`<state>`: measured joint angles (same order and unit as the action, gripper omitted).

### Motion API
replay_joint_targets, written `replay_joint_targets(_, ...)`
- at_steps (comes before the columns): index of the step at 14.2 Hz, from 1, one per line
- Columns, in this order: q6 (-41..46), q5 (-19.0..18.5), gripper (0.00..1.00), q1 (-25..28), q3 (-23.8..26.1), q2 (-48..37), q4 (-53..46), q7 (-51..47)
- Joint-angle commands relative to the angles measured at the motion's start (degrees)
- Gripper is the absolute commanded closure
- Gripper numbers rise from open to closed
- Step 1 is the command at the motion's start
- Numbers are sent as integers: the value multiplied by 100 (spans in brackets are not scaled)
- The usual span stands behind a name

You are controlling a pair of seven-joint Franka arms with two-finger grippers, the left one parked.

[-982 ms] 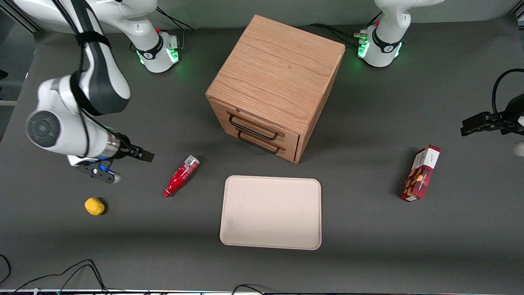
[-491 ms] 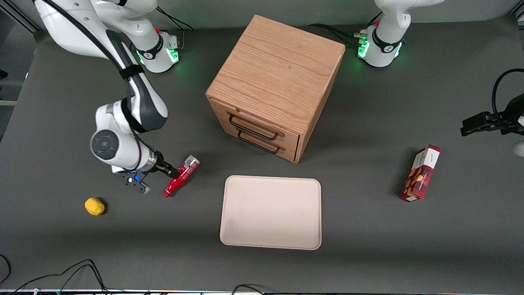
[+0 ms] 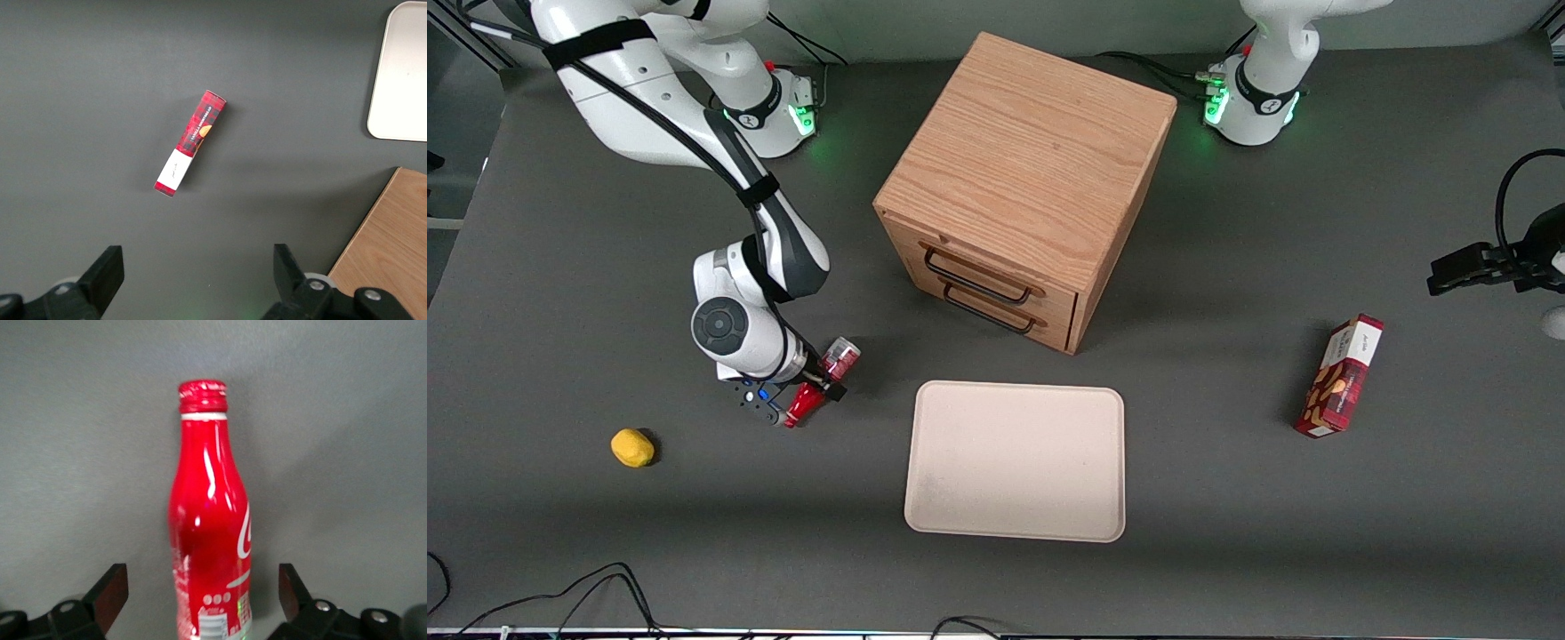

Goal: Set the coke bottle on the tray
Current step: 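Lower the right gripper over the bottle and close on its body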

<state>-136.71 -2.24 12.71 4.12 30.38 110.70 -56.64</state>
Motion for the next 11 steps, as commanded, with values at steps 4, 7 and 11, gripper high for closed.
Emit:
replay_joint_targets(4,-461,-207,11,48,-25,-41,365,-242)
replay_joint_targets(7,-470,-233,95,48,-25,-6,356,-242)
replay_joint_targets(11,-488,-348,100,39,-25,21,356,-338)
